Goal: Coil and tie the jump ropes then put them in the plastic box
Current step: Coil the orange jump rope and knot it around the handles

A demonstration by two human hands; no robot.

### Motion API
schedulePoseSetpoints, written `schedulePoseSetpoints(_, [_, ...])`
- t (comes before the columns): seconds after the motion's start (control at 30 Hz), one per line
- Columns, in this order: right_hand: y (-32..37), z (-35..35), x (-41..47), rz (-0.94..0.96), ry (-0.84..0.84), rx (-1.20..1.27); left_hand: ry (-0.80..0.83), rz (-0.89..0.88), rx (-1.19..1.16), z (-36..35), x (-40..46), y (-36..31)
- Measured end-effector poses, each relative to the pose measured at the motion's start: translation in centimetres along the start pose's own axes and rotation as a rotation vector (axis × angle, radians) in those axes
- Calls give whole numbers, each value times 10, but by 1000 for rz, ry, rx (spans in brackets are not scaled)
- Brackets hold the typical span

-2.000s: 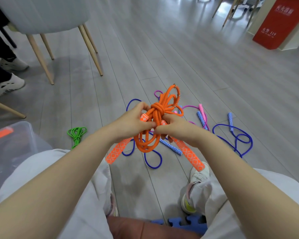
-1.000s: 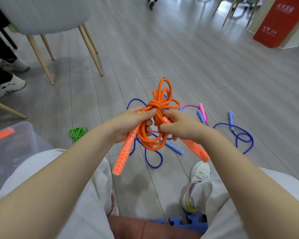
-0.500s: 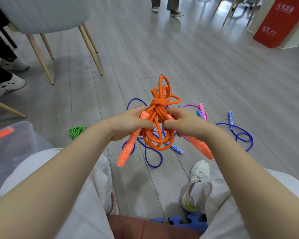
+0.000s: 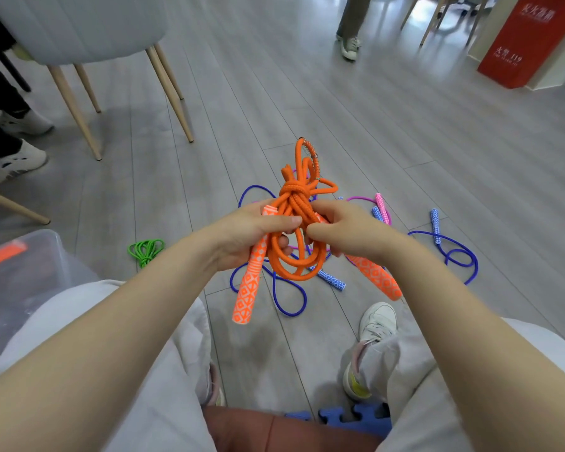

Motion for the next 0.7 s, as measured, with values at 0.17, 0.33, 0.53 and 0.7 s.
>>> schedulePoseSetpoints(0.17, [4, -5, -1, 41, 41, -35, -122, -71, 140, 15, 4, -2])
schedulePoseSetpoints(0.33, [4, -9, 0, 73, 4, -102, -226, -69, 175, 26, 4, 1])
schedulePoseSetpoints(0.53, [3, -11, 2, 97, -114, -235, -299, 1, 175, 31, 3, 7])
schedulePoseSetpoints(0.7, [3, -20, 1, 76, -73, -215, -379, -7, 229, 40, 5, 10])
Point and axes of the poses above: each hand's wrist, its own x-axis towards the middle knuckle, its own z-axis out of the back of the hand, y = z × x, the point moved 10 cm from there along x, towards the middle knuckle, and after that the axes turned 2 degrees about -y, right-handed, at the moved point
